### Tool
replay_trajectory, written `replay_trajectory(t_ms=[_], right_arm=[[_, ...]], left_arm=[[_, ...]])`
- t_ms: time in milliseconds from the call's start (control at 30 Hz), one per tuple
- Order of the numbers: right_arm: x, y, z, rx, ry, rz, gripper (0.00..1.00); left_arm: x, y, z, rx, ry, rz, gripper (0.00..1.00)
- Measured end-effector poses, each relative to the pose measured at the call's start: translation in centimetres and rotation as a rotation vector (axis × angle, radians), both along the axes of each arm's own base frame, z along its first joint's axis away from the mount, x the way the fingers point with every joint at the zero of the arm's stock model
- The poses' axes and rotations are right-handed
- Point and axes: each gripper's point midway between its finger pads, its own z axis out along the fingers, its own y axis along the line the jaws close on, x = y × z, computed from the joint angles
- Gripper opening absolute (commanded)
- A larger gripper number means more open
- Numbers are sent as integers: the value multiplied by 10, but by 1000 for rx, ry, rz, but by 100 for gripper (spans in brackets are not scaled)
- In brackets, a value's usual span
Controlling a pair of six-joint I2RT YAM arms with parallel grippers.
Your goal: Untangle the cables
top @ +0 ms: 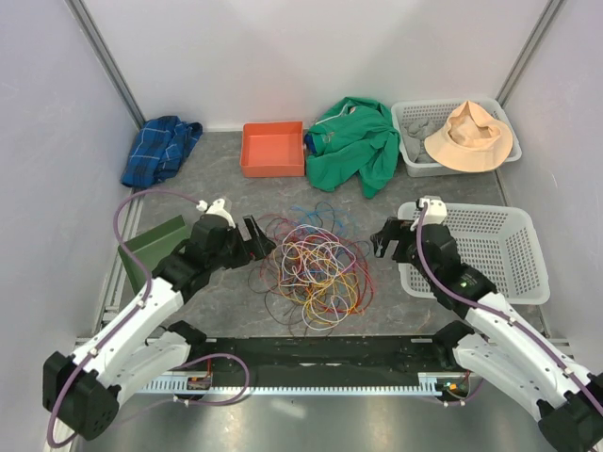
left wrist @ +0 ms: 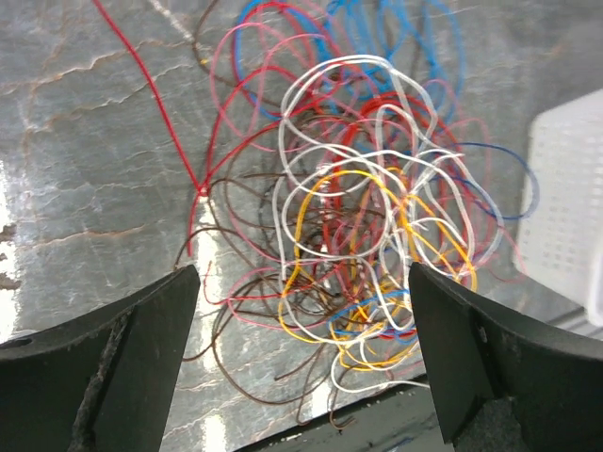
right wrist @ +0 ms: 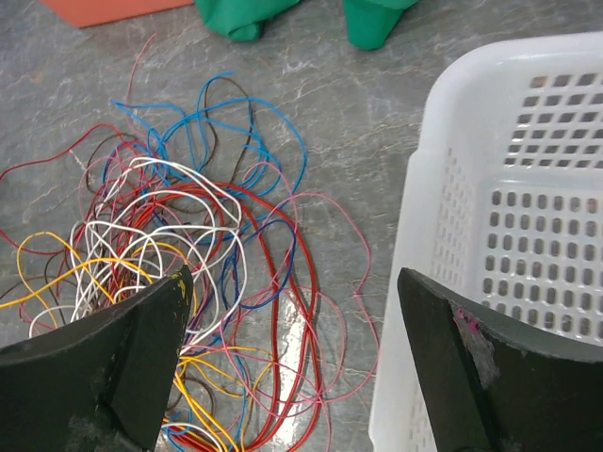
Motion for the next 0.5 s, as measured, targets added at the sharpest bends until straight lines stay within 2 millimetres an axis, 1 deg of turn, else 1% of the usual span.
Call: replay_trajectory(t_ms=[33,133,167,233,333,433,500], right_arm=[[0,2,-2,3,4,7,98],[-1,11,-12,24,21,45,98],[-1,14,-15,32,29,58,98],[-3,20,-20,49,39,81,98],[-3,27,-22,67,47,109,98],[-3,31,-21,78,44,124,98],[-3,33,-19,84,40,133,98]], left_arm=[[-1,0,4,-12,-18,-5,100],[-2,-5,14,-61,-81,-32,91],[-3,-7,14,-70,-89,-42,88],[-2,-11,10,-74,-83,-59,87],[3,-16,-5,-58,-37,-69,86],[3,-22,-33,-28,37,-86,86],[1,-23,-46,-13,69,-93,86]])
